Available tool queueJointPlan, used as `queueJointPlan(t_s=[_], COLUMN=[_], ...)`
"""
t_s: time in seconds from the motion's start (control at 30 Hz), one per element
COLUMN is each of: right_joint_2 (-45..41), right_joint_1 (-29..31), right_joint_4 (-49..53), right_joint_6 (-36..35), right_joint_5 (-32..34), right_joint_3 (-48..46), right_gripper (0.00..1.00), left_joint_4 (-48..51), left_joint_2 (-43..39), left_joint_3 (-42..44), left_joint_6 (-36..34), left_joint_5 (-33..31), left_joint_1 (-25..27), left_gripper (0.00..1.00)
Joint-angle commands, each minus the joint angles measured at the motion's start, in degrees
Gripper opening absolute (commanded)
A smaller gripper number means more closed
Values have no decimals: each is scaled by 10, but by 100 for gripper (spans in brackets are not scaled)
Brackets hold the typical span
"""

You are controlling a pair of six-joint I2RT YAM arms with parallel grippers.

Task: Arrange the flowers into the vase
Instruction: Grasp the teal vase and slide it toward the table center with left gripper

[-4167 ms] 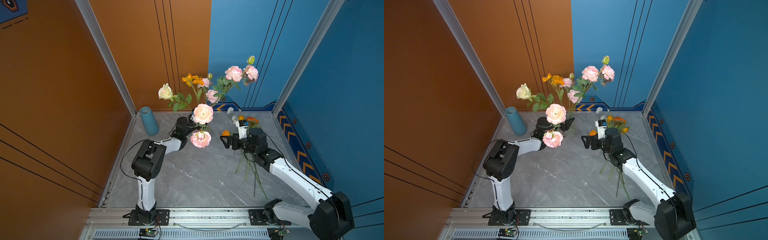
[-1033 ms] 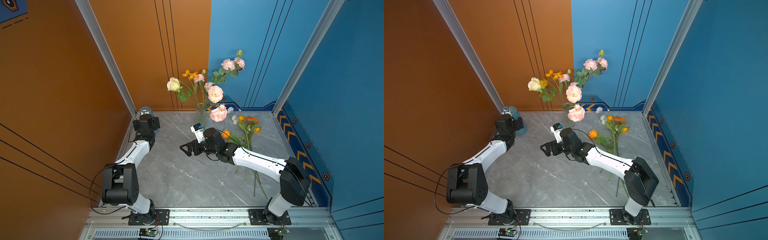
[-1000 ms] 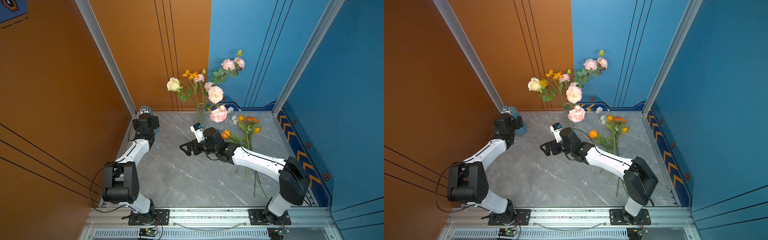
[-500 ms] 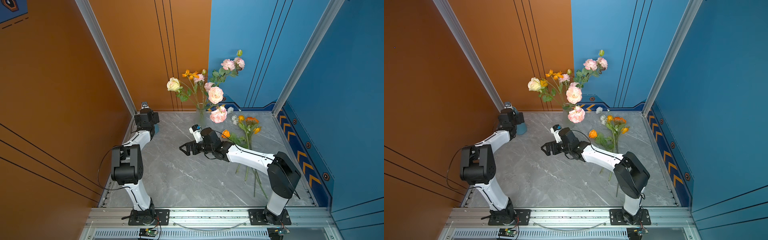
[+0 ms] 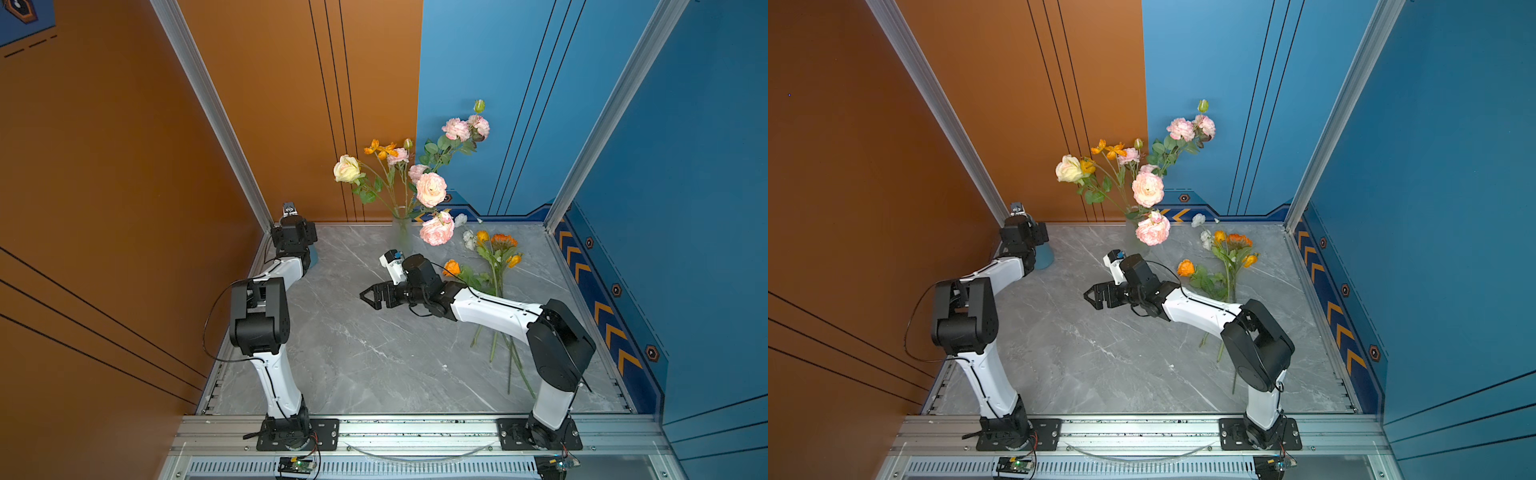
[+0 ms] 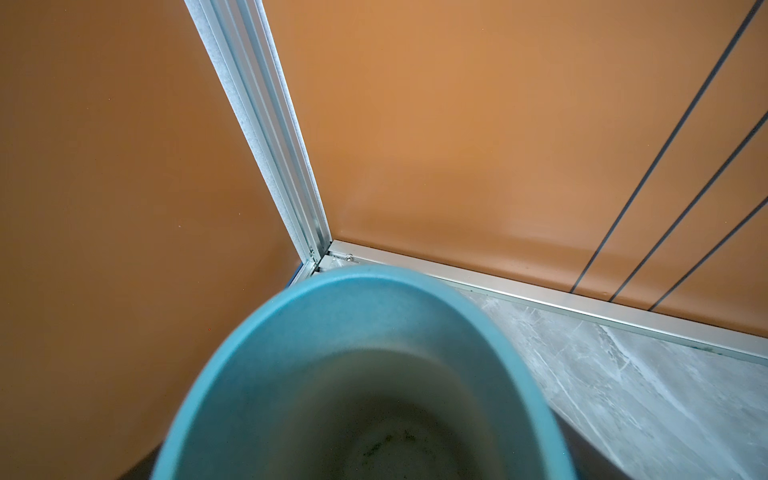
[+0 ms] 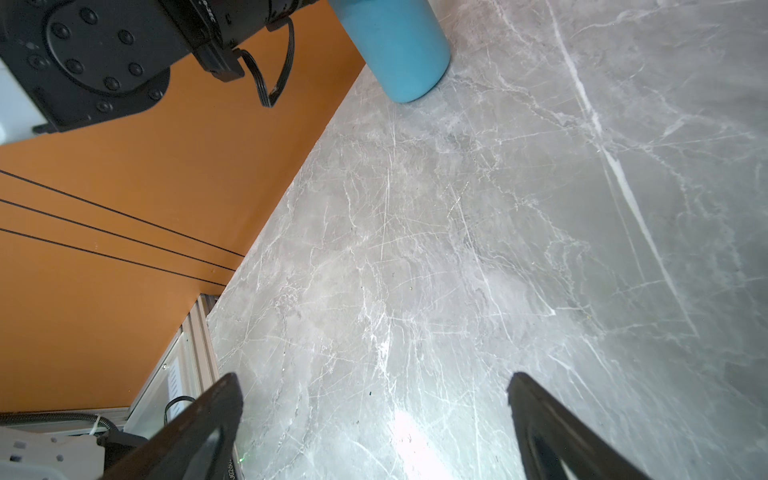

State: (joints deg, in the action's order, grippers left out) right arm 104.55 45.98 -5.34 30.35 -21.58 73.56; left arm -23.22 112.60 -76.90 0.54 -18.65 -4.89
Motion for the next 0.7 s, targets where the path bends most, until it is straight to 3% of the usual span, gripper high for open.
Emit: queueJointPlan(t_s=[0.0,0.07,0.1,0.3,0.67], right_joint_2=[12,14,14,9,-73], right_joint_1=[-5,-6,-7,-9,-16], right_joint_4=[-20,-22,-23,-25,-34], right_joint_6=[12,12,13,17,18], right_joint_5=[-18,-19,-19,-25,-1], right_joint_3=[6,6,4,-2,-78], right_gripper=[100,100,100,100,100], left_joint_4=[-28,-33,-37,-88,-165], left_joint_2=[13,14,13,-16,-183], left_joint_3=[-11,-8,-5,40,168], left_joint_6=[2,-4,-4,-20,-27], left_joint_5=[11,15,16,41,149], left_joint_1=[-9,-9,-8,-5,25], left_gripper=[90,87,81,63,50])
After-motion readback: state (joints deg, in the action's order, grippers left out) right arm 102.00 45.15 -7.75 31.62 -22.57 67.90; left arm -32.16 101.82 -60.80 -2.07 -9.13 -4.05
